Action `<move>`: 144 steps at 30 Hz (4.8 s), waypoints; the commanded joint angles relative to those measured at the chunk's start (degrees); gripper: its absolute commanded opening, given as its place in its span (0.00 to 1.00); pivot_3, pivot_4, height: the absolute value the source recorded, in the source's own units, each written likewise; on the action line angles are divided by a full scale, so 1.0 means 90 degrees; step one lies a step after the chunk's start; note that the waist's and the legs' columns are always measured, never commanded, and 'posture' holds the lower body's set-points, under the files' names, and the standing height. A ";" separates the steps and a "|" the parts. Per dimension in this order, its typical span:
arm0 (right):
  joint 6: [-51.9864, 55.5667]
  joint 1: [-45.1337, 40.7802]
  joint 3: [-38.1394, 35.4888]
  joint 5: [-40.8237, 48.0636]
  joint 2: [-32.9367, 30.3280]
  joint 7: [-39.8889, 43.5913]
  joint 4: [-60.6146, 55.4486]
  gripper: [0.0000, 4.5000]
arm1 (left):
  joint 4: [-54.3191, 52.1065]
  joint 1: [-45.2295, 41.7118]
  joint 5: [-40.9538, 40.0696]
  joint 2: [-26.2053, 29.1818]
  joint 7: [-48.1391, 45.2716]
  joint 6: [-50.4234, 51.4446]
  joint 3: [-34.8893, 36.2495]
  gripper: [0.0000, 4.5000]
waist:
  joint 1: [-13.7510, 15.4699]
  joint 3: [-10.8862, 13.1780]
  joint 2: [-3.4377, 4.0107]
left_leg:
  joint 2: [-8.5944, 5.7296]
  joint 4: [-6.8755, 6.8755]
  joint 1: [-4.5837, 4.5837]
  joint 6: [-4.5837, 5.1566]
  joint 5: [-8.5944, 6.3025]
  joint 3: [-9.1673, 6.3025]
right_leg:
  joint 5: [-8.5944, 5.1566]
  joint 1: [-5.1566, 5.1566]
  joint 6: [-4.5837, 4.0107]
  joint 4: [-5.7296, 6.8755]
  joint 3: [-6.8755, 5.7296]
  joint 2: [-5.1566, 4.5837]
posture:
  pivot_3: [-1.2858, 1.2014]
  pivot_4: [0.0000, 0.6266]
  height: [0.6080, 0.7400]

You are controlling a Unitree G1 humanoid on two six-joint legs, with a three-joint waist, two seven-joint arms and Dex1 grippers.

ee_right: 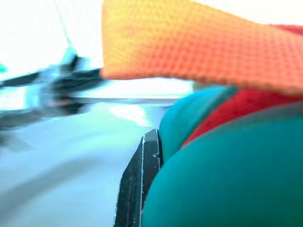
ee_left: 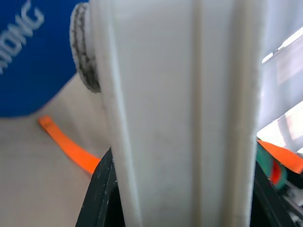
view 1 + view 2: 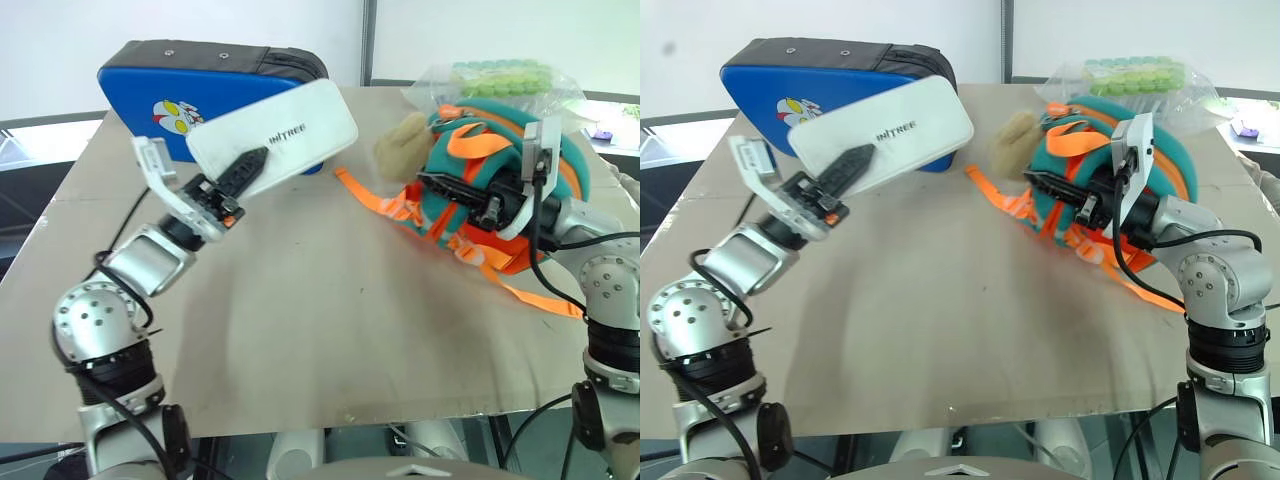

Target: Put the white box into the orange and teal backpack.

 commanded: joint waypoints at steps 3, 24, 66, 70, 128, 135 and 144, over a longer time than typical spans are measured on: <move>0.0456 0.0019 -0.0461 0.1334 -0.0483 0.0678 -0.0373 0.02 | -0.0547 0.0131 0.0318 0.0782 -0.1336 -0.0196 0.0250 0.25 | 0.0008 0.0001 0.0001 | 0.0000 -0.0001 -0.0010 0.0000 0.0000 0.0003 | 0.0000 0.0000 0.0001 -0.0016 -0.0001 -0.0006 | 0.52 0.24 1.00; 0.0707 0.0398 -0.0689 0.1732 -0.2089 0.1576 -0.0323 0.02 | -0.0575 -0.1453 0.4920 0.1113 -0.5518 -0.2966 -0.3111 0.25 | 0.0175 0.0012 0.0017 | -0.0005 0.0033 -0.0071 0.0001 0.0000 -0.0001 | 0.0002 -0.0038 0.0005 -0.0028 -0.0010 -0.0006 | 0.52 0.24 1.00; -0.0578 0.1601 -0.0491 0.0382 -0.1265 0.0644 -0.0744 0.00 | 0.0838 -0.1955 -0.2092 -0.1280 0.0105 0.2292 -0.1880 0.98 | 0.0141 0.0017 0.0028 | -0.0004 0.0083 -0.0048 0.0005 -0.0001 -0.0042 | 0.0010 -0.0005 0.0025 0.0027 -0.0011 0.0005 | 0.52 0.24 1.00; -0.0547 0.1719 -0.0598 0.0418 -0.1329 0.0539 -0.0799 0.00 | 0.0827 -0.1693 -0.2945 -0.0982 0.0712 0.2095 -0.1999 0.98 | 0.0122 0.0016 0.0028 | -0.0006 0.0082 -0.0047 0.0005 -0.0001 -0.0035 | 0.0010 -0.0005 0.0025 0.0025 -0.0001 0.0005 | 0.52 0.24 1.00; -0.0861 0.0941 -0.1940 0.1379 0.0204 -0.4334 -0.0785 0.00 | 0.1377 0.0045 0.0162 -0.1474 0.2588 -0.0585 -0.1557 0.18 | 0.0175 0.0013 0.0029 | -0.0034 0.0050 -0.0022 0.0007 0.0001 -0.0011 | 0.0009 0.0009 0.0020 0.0012 0.0023 -0.0011 | 0.52 0.24 1.00; -0.0884 0.2453 -0.1167 0.0155 -0.1350 -0.2683 -0.1900 0.16 | 0.0770 -0.0415 0.1767 -0.0375 0.0145 -0.0711 -0.2052 0.17 | 0.0114 0.0013 0.0031 | -0.0033 0.0033 -0.0043 0.0007 0.0001 -0.0012 | 0.0006 -0.0012 0.0028 -0.0007 0.0019 -0.0010 | 0.52 0.24 1.00; -0.0274 0.4991 -0.3327 0.0611 -0.2596 -0.0395 -0.2251 1.00 | -0.0269 0.0264 0.2882 0.0917 -0.2546 -0.1023 -0.2095 0.99 | 0.0156 0.0013 0.0031 | -0.0023 0.0033 -0.0053 0.0007 0.0000 -0.0010 | 0.0002 -0.0015 0.0023 -0.0020 0.0014 -0.0010 | 0.52 0.24 1.00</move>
